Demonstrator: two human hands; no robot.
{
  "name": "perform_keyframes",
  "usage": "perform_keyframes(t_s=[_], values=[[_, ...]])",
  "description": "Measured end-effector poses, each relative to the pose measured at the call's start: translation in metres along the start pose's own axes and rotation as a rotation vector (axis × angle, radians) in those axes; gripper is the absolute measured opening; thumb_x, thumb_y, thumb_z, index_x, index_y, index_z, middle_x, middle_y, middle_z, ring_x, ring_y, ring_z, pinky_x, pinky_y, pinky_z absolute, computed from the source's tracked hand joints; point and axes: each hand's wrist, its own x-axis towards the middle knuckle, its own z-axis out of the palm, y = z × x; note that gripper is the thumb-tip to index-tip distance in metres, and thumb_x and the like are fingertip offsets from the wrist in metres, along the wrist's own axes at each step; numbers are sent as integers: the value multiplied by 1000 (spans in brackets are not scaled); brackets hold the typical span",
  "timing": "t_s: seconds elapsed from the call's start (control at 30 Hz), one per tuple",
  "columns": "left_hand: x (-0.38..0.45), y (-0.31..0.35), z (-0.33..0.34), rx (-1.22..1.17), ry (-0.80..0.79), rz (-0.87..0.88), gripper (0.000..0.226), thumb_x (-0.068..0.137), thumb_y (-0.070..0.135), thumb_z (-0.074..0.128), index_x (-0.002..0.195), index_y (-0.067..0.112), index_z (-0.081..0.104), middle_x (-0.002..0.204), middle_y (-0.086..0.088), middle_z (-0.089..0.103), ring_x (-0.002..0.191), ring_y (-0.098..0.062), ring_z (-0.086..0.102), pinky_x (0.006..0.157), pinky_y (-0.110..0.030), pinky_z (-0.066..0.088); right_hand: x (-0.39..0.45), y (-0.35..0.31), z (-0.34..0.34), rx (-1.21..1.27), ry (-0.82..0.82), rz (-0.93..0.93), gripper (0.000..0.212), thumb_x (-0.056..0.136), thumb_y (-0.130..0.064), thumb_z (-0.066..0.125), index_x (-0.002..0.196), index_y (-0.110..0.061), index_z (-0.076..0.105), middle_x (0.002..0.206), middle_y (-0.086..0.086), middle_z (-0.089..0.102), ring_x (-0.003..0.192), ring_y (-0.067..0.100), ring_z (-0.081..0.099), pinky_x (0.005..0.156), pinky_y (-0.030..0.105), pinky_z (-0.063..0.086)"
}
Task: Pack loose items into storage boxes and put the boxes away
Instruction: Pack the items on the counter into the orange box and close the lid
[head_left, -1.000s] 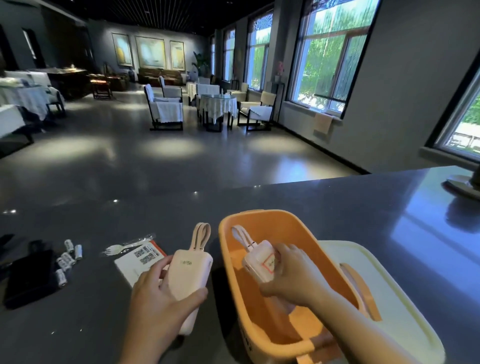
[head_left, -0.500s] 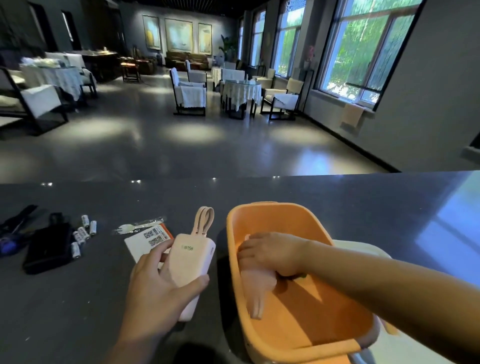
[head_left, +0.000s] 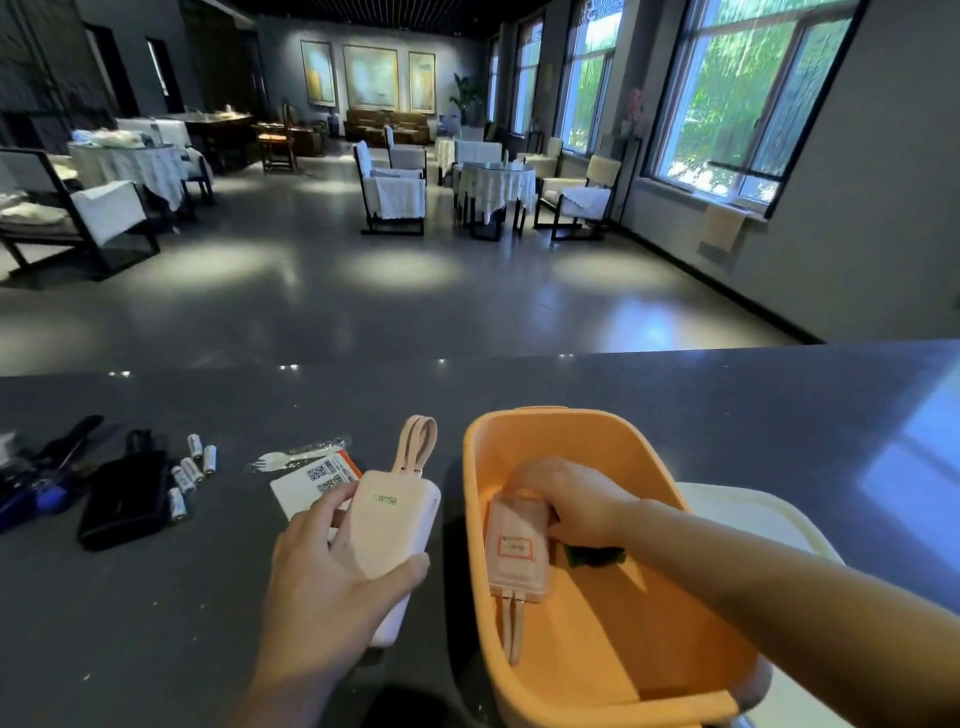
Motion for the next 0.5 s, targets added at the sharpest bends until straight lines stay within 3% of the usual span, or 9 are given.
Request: perform_keyframes(t_s=[0.13,0.23,0.33,0.43,0.5], values=[[-2,5,6,-24,-16,19,88,37,54,76,121,43,49,112,15,50,105,-12,48,87,-40,47,5,-20,3,244,60,425,56,82,-39,69,132,-28,45,125,-6,53,101,9,58,82,26,54],[-4,7,8,-49,-39,13,85,42,44,83,120,43,50,112,14,49,106,-12,47,86,-37,45,17,-40,18,159,-136,680,88,80,-60,61,146,-15,23,134,11,45,101,23,60,79,33,54],[-5,9,6,-50,-43,23,85,39,48,79,119,45,50,110,20,48,106,-11,46,85,-36,45,22,-51,28,78,-133,740,103,74,-69,62,147,-12,18,141,16,35,108,30,58,76,34,50],[-5,7,3,-37,-46,16,87,35,55,74,118,45,49,110,20,48,106,-12,47,86,-39,47,25,-52,29,64,-116,707,92,73,-65,65,139,-11,31,133,13,42,98,26,61,72,32,52],[-5,6,1,-34,-39,15,89,34,57,73,119,43,50,110,19,49,107,-12,47,87,-40,48,26,-51,28,93,-59,665,78,71,-61,70,128,-15,44,115,5,53,87,19,62,74,31,55]])
